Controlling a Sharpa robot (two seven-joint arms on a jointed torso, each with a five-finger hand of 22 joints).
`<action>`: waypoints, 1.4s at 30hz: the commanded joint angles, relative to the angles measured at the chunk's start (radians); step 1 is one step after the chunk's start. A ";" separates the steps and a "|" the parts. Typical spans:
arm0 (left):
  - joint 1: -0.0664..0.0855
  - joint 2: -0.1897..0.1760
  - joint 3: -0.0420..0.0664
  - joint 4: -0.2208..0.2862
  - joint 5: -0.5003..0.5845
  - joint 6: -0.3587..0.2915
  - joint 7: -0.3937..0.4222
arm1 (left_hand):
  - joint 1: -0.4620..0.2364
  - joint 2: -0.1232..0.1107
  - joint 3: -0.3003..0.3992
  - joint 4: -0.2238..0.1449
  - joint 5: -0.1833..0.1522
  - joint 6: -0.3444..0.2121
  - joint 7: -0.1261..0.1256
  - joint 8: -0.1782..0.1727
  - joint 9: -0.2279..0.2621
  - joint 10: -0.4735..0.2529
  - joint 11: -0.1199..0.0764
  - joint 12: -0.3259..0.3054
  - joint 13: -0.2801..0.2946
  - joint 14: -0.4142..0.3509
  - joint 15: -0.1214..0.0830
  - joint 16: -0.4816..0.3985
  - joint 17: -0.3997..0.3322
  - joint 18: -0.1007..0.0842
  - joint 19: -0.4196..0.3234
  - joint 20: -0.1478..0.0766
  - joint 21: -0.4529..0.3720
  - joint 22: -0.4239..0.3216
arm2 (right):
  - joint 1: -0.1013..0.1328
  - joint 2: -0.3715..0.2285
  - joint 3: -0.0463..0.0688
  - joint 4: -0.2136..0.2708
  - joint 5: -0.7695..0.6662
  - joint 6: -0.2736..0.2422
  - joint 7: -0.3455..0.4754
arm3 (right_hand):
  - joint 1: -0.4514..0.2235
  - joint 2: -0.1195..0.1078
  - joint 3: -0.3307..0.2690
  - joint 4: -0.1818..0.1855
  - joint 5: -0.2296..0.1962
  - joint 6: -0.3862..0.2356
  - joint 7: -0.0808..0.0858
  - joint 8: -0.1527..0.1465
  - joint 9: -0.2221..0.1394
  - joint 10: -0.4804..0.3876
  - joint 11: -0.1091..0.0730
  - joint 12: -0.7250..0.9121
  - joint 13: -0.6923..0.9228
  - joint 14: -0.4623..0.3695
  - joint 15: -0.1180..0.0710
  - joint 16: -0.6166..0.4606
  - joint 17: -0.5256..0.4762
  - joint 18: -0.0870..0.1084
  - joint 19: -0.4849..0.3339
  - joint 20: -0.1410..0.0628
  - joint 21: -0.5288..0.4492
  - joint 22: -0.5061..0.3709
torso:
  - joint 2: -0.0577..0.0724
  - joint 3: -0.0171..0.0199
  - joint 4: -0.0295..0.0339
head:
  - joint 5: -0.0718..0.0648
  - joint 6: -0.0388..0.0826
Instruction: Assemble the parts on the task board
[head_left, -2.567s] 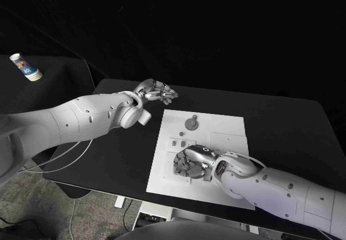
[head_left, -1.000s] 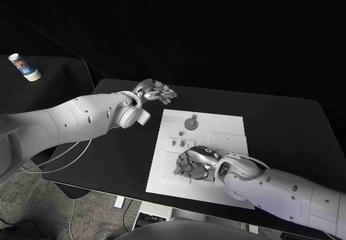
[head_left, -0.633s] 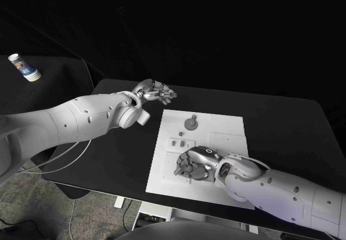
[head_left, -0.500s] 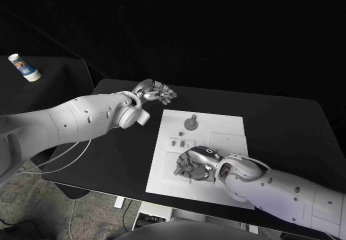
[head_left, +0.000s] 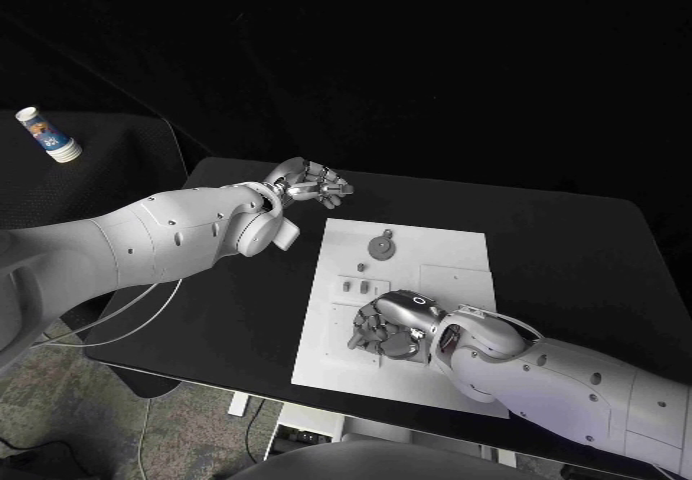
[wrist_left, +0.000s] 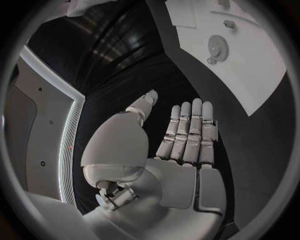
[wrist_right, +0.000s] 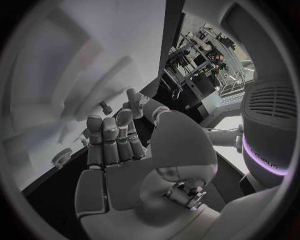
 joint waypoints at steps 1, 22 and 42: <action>0.001 0.000 0.001 0.002 -0.001 0.010 0.006 | 0.001 0.011 -0.004 0.001 0.000 0.006 -0.003 0.003 0.001 -0.001 0.001 -0.005 0.002 0.006 0.001 -0.006 -0.001 -0.018 -0.007 0.003 -0.005 0.001 | 0.002 0.001 0.000 0.004 -0.027 0.008 -0.012 | 0.007 -0.006 0.007 -0.001 0.006 0.019 0.010 0.007 0.000 0.006 -0.001 -0.004 -0.002 0.004 -0.006 -0.004 -0.002 0.016 0.006 0.001 0.128 0.002 | 0.000 -0.0001 0.0005 | -0.001 0.000; 0.001 -0.003 0.001 0.005 -0.001 0.009 0.006 | 0.001 0.011 -0.004 0.001 0.000 0.006 -0.003 0.002 0.001 -0.001 0.001 -0.006 0.002 0.007 0.001 -0.007 -0.001 -0.019 -0.008 0.003 -0.005 0.001 | 0.012 0.010 0.000 0.012 -0.103 0.027 -0.045 | 0.005 -0.011 0.009 -0.001 0.006 0.020 0.010 0.007 0.000 0.006 -0.001 -0.005 -0.003 0.005 -0.006 -0.005 -0.002 0.017 0.007 0.001 0.128 0.002 | 0.000 -0.0005 0.0003 | 0.002 -0.003; 0.002 -0.005 0.001 0.006 -0.001 0.009 0.005 | 0.001 0.011 -0.004 0.001 0.000 0.006 -0.003 0.002 0.001 0.000 0.001 -0.007 0.002 0.007 0.001 -0.008 -0.002 -0.019 -0.008 0.003 -0.006 0.001 | 0.017 0.019 0.000 0.017 -0.151 0.053 -0.077 | 0.005 -0.014 0.011 -0.001 0.006 0.021 0.009 0.006 0.000 0.007 -0.001 -0.005 -0.003 0.005 -0.006 -0.005 -0.002 0.017 0.008 0.001 0.128 0.002 | 0.000 -0.0001 0.0005 | 0.005 -0.006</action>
